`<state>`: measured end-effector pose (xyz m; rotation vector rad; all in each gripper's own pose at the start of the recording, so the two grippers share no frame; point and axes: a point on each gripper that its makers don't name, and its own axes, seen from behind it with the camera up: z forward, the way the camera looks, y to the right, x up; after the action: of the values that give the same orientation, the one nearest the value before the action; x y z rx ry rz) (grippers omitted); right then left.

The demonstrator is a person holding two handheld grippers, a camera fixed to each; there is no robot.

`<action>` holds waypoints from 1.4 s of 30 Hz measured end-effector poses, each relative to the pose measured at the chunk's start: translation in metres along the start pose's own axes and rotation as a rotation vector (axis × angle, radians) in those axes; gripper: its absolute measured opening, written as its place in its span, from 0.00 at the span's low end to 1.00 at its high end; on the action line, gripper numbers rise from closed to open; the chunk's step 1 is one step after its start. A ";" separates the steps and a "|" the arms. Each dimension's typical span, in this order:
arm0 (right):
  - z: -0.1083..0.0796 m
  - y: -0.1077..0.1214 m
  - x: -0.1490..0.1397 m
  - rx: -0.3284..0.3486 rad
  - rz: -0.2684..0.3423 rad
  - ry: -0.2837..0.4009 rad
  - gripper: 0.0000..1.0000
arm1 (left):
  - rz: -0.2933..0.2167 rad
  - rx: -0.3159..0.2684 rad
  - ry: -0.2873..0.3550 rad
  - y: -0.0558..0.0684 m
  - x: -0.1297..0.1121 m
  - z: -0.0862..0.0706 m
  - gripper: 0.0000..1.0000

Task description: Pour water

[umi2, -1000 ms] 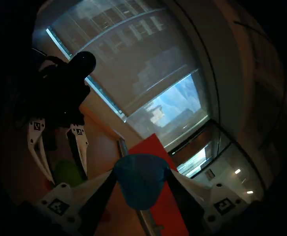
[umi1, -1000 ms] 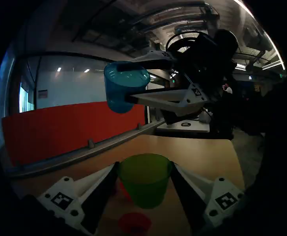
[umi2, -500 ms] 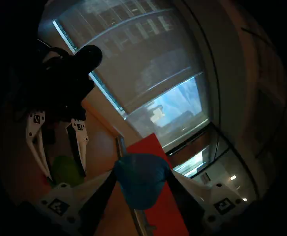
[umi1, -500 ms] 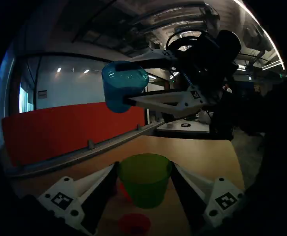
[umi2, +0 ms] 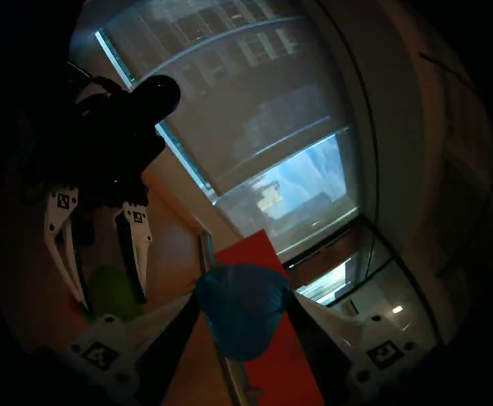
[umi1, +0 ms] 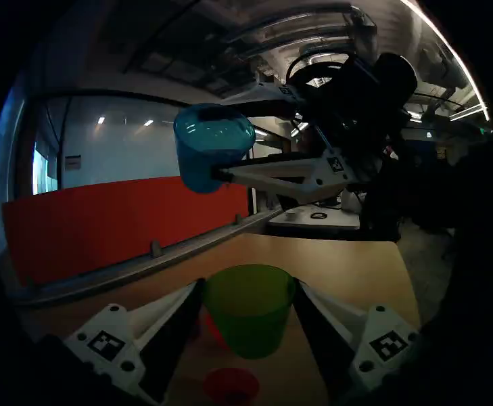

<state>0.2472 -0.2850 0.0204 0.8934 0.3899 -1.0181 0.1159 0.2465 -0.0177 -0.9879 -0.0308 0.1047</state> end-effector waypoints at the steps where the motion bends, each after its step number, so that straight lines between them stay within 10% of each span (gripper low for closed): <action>1: 0.000 0.000 0.000 0.000 -0.002 0.000 0.91 | 0.000 -0.001 0.000 0.000 0.000 0.000 0.90; 42: -0.007 0.005 0.005 -0.028 -0.119 0.002 0.91 | 0.008 -0.007 -0.008 0.004 0.001 0.004 0.90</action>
<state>0.2543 -0.2814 0.0152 0.8544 0.4624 -1.1187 0.1163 0.2515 -0.0187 -0.9946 -0.0344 0.1162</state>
